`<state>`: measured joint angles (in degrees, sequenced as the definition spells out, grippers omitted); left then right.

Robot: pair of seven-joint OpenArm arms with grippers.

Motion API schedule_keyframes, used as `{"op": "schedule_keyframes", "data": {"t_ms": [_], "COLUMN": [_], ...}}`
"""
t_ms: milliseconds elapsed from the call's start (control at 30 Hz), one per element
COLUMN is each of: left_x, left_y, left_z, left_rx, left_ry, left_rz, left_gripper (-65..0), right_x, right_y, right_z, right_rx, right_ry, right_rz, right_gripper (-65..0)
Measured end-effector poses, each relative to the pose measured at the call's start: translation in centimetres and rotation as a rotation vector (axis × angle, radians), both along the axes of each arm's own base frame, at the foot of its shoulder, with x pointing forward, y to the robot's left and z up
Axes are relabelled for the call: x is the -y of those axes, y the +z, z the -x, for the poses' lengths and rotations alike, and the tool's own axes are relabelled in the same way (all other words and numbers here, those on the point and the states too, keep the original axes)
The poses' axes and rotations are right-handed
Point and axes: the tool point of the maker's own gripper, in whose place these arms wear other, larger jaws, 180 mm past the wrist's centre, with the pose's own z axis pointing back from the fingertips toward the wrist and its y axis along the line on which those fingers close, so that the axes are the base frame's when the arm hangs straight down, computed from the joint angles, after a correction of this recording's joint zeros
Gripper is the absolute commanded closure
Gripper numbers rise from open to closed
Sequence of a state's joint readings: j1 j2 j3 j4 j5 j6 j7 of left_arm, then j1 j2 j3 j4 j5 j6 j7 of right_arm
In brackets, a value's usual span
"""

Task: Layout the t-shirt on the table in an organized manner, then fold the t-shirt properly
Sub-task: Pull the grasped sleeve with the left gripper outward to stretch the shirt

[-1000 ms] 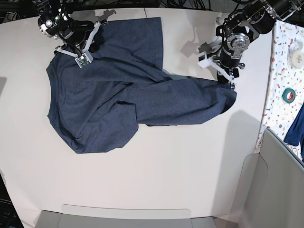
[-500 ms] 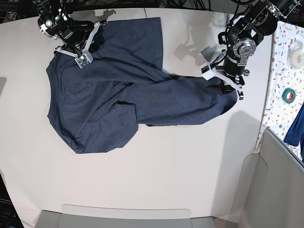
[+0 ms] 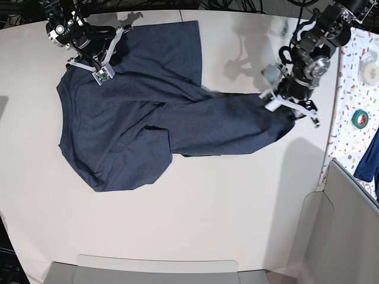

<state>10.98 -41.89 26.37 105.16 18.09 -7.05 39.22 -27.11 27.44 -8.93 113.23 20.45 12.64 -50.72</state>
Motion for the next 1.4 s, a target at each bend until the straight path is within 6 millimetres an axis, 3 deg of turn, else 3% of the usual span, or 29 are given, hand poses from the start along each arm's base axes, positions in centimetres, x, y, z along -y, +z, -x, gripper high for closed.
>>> {"op": "schedule_keyframes", "data": {"t_ms": [167,300,367,600,800,933,1100,1400], "left_x": [-2.0,-4.6,-5.0,-3.6,-1.4,-1.1,-1.5,-1.7], "left_y": [1.1,1.8,2.3,0.5,1.0,-1.0,-3.2,-3.6], "left_z": [-0.6,0.1,0.4,4.5,5.1,5.9,5.0,4.0], "left_rx": [0.019,0.010,-0.009,-0.235,-0.335,-0.386,-0.403,-0.397], "left_ry": [0.227,0.461,0.549,0.712,0.742,0.844,0.935,0.958], "left_rz": [0.255,0.407,0.502,0.772,1.008,1.130,1.199,1.238], "left_gripper": [-21.3,-21.3,-21.4,-21.4,-21.5,-21.5,-21.5,-21.5], "right_x": [0.0,0.0,0.1,0.5,0.5,0.5,0.6,0.8], "right_y": [0.0,0.0,0.0,-0.1,-0.1,-0.1,-0.1,-0.3], "right_z": [0.0,0.0,0.0,-0.4,-0.4,-0.4,-0.4,-0.2], "right_rx": [0.000,0.001,0.001,0.033,0.037,0.037,0.038,0.013], "right_ry": [0.000,0.000,0.001,0.008,0.008,0.008,0.010,0.007], "right_rz": [0.000,0.002,0.005,0.067,0.070,0.069,0.073,0.089], "right_gripper": [0.0,0.0,0.0,0.0,0.0,0.0,0.0,0.0]}}
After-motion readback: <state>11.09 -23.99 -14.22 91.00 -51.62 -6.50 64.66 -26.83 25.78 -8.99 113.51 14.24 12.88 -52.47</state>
